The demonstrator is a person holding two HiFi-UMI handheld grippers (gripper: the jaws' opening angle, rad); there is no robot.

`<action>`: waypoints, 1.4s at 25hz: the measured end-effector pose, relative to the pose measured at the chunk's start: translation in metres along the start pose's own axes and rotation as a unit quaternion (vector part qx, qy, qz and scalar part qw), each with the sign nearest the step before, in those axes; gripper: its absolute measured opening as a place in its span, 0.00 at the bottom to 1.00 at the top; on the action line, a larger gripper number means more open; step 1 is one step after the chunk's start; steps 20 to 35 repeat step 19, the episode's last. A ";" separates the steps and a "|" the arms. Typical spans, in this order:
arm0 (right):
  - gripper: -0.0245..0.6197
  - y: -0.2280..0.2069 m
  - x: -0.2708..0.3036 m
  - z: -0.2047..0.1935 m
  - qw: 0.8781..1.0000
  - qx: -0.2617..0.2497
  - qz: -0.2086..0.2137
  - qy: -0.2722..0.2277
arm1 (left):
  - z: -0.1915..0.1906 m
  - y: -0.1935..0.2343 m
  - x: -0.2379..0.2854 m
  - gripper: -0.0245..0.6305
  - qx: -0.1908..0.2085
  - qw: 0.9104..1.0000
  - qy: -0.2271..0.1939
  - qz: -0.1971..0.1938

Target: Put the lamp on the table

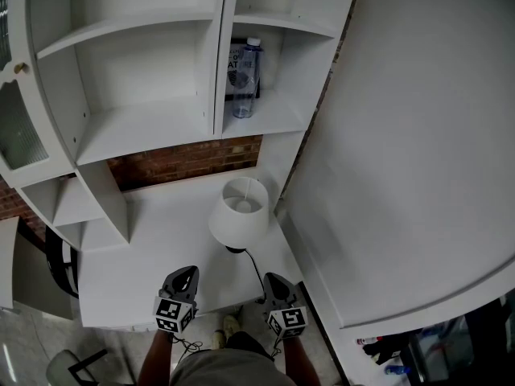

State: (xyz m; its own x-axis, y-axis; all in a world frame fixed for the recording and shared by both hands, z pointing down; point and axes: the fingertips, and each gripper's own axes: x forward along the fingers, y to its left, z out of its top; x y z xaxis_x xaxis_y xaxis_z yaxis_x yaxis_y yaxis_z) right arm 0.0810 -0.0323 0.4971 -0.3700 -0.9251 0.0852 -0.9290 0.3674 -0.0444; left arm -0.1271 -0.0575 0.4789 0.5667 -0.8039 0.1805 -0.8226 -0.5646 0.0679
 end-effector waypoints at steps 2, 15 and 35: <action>0.08 0.000 0.000 -0.002 1.000 0.007 0.001 -0.001 | 0.000 -0.001 0.000 0.04 0.000 1.000 0.001 0.000; 0.08 0.001 -0.004 -0.004 1.000 0.005 0.001 0.002 | -0.005 -0.003 -0.003 0.04 -0.003 1.000 0.010 0.001; 0.08 0.000 -0.004 -0.005 1.000 0.007 0.001 0.001 | -0.001 -0.002 -0.001 0.04 0.003 1.000 -0.007 0.003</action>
